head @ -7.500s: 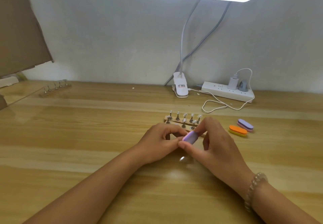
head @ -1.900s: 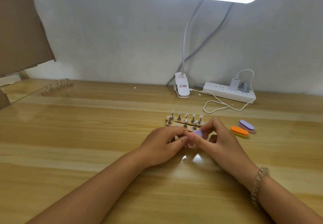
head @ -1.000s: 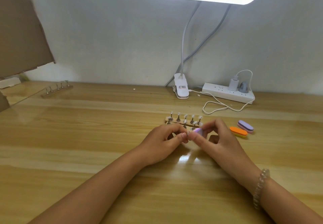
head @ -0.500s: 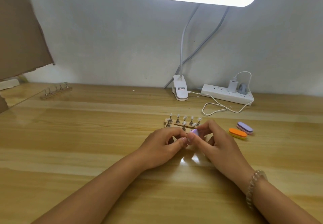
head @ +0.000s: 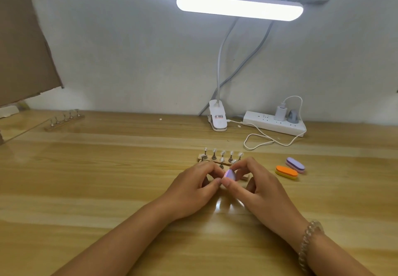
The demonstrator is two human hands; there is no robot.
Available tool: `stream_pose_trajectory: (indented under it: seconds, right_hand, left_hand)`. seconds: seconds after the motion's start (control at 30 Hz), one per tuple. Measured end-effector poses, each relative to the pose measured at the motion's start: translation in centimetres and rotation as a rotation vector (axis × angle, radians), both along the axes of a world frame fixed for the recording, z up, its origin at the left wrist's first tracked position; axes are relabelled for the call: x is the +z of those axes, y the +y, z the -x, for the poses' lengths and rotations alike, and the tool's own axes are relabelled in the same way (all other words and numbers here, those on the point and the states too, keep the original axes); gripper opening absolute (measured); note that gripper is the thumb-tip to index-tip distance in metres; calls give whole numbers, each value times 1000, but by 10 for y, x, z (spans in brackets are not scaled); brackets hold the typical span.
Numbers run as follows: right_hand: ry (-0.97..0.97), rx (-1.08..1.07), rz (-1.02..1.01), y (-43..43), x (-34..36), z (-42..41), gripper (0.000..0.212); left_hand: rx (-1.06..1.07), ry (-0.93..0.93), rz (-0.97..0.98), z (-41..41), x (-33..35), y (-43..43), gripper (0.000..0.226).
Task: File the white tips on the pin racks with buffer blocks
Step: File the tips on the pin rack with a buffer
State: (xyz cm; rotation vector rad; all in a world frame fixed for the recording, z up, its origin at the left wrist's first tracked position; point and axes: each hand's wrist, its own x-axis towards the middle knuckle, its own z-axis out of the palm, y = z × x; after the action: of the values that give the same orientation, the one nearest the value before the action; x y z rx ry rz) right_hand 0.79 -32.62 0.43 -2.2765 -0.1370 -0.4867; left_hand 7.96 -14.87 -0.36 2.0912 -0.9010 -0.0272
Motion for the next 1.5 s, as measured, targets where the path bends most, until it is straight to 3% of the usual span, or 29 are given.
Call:
stream_pose_trajectory:
  seconds: [0.2,0.4,0.63,0.77,1.0,1.13,1.37,1.5]
  right_hand:
    - [-6,32,64,4,0,5,31]
    - [6,-38,-135,0,3,3,48]
    - [40,38,-117,1,2,5,31]
    - [25,12,-111,1,3,0,27]
    - [36,78,-33,1,1,3,34]
    - [5,-26,-49,0,4,-5,33]
    - [5,24,-5,4,1,2,38]
    - [-24,-55,-23,2,1,-5,37]
  left_hand:
    - [40,-152,-139,3,-2,0,13]
    - [94,-204,-40,3,-1,0,9]
    - [60,-123,-7,1,-3,2,10]
    - [39,-116,-18,3,-1,1,24]
    - [24,-76,-14,4,2,1,19]
    - [5,-89,-13,6,1,0,16]
    - [31,-60,45,5,4,0,29]
    - [4,-50,30,8,2,0,18]
